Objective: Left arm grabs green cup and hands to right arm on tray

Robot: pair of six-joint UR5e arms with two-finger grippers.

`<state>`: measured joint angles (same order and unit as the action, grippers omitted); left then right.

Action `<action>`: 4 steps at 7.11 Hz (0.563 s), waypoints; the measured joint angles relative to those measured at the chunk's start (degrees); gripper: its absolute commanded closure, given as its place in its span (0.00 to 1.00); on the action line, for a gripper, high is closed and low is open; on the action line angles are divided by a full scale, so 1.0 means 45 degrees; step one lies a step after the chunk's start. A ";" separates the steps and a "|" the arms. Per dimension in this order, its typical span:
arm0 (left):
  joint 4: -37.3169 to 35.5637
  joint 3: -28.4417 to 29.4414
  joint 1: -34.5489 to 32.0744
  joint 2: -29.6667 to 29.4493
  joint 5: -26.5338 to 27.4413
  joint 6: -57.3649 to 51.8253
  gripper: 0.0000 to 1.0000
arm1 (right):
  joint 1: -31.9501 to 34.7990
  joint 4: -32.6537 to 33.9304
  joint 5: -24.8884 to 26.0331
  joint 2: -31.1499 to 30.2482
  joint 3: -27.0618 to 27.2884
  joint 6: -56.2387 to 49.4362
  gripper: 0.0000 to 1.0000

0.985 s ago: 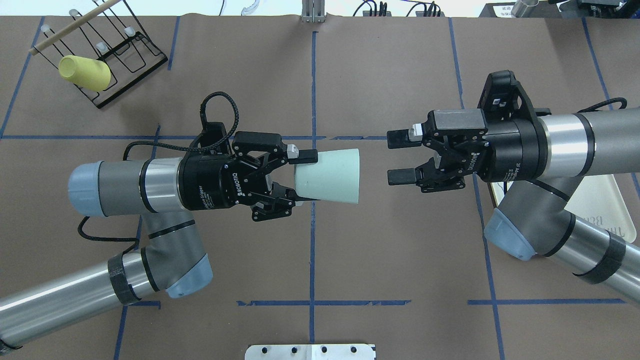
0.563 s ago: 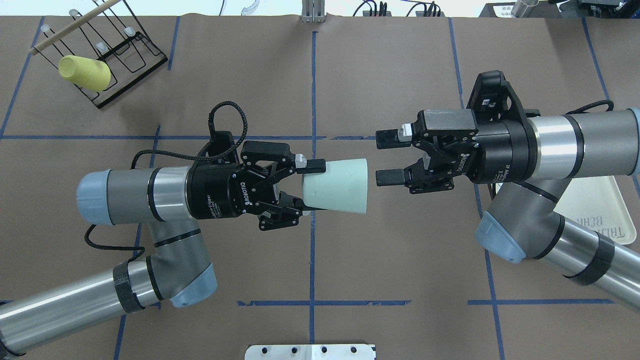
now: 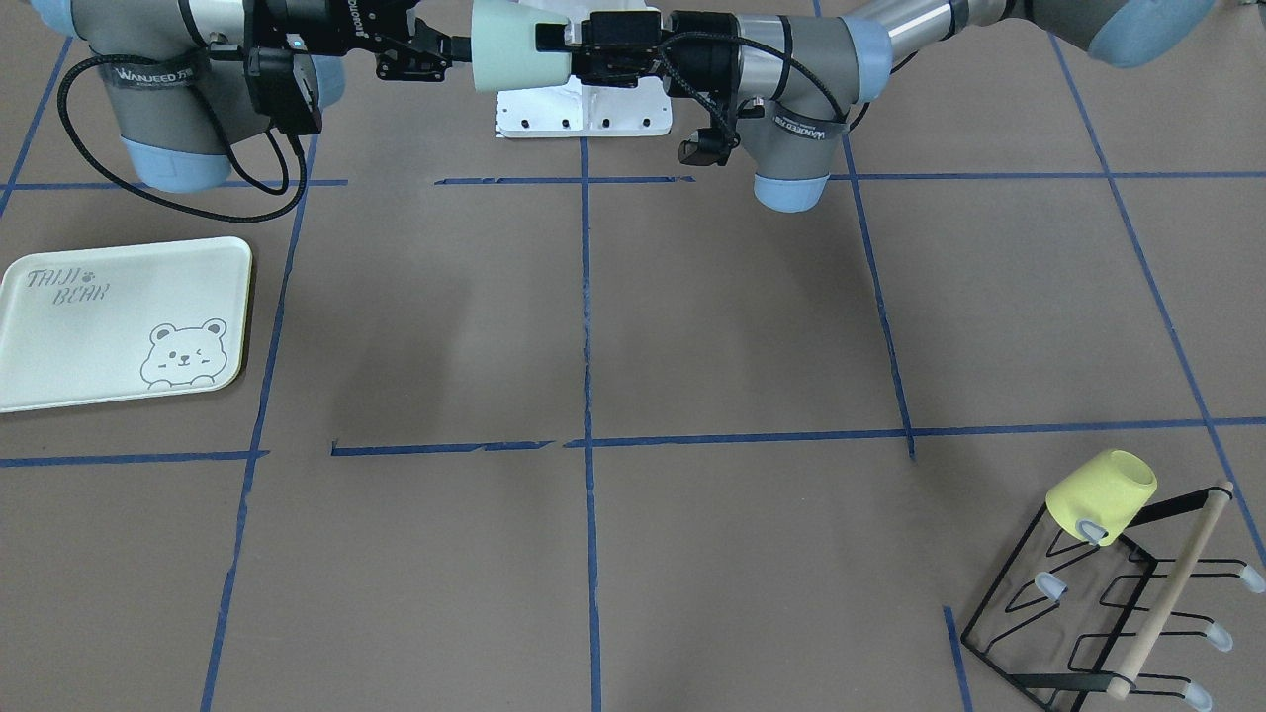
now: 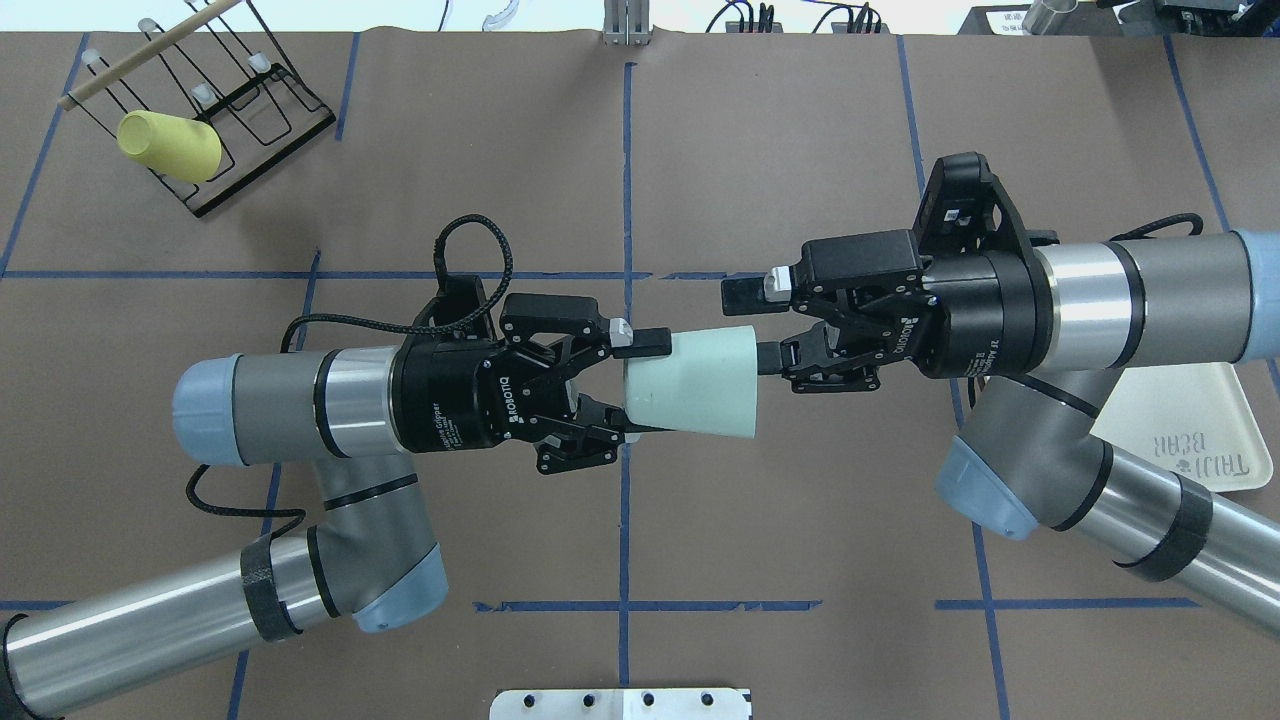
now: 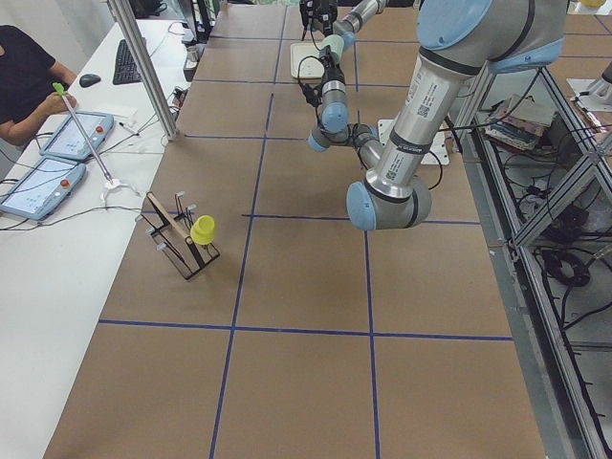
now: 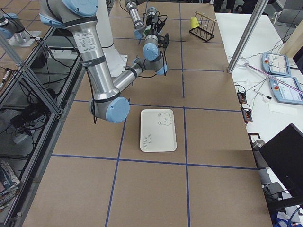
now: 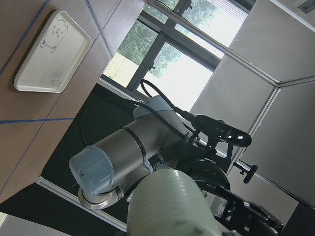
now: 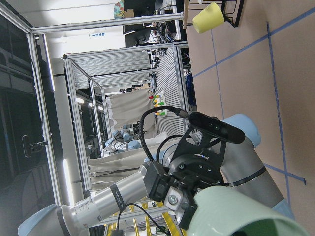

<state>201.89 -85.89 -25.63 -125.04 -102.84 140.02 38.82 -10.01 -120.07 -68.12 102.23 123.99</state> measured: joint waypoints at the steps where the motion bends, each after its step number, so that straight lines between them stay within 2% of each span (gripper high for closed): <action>1: -0.0001 -0.0007 0.0001 -0.0008 0.0013 -0.0018 0.89 | -0.0018 -0.0007 -0.0014 -0.0060 -0.0001 -0.0007 0.91; 2: -0.0029 -0.0018 -0.0010 -0.0004 0.0018 -0.0036 0.87 | -0.0032 -0.0015 -0.0028 -0.0111 -0.0001 -0.0012 0.98; 3: -0.0134 -0.0050 -0.0025 -0.0001 0.0026 -0.0051 0.75 | -0.0060 -0.0017 -0.0039 -0.0146 -0.0007 -0.0013 1.00; 4: -0.0276 -0.0073 -0.0031 0.0011 0.0024 -0.0057 0.09 | -0.0087 -0.0021 -0.0035 -0.0155 -0.0010 -0.0009 1.00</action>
<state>200.65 -86.22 -25.77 -124.99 -102.73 139.76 38.42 -10.11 -120.23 -68.82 102.18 123.95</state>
